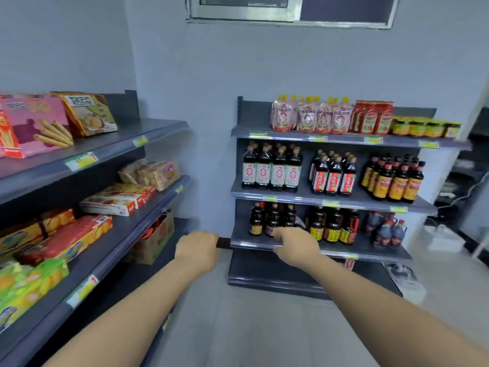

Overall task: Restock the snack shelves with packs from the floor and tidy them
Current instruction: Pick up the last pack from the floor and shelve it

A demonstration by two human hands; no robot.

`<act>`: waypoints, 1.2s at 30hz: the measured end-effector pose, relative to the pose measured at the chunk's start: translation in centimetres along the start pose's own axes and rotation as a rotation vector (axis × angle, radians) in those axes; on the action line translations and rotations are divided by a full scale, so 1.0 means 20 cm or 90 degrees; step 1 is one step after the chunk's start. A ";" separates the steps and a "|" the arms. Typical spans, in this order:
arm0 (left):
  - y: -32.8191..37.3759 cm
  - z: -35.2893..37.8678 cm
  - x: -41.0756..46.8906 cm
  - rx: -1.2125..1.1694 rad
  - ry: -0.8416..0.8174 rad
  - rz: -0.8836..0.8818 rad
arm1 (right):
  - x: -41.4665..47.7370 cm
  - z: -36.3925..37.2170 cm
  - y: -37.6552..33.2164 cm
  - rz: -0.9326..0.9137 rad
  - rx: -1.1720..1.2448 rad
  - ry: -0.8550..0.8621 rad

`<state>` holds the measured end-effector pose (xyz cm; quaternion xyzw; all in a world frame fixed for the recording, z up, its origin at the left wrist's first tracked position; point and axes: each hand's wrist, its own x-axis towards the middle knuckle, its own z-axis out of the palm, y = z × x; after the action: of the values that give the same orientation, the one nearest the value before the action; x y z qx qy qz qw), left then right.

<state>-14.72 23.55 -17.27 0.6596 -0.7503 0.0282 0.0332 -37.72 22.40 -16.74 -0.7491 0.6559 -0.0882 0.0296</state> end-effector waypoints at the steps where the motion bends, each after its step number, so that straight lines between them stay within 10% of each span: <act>1: 0.05 0.01 0.08 -0.004 -0.003 0.022 | 0.03 -0.01 0.07 0.024 -0.012 0.001; 18: 1.39 0.36 1.04 -0.015 -0.070 0.329 | 0.10 0.01 1.51 0.326 -0.081 -0.084; 36: 2.90 1.01 1.84 0.005 -0.226 0.416 | 0.36 0.28 3.06 0.453 -0.065 -0.182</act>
<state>-77.14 -7.14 -34.02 0.3803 -0.9152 -0.0747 -0.1102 -95.67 6.49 -31.36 -0.4797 0.8678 0.0656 0.1118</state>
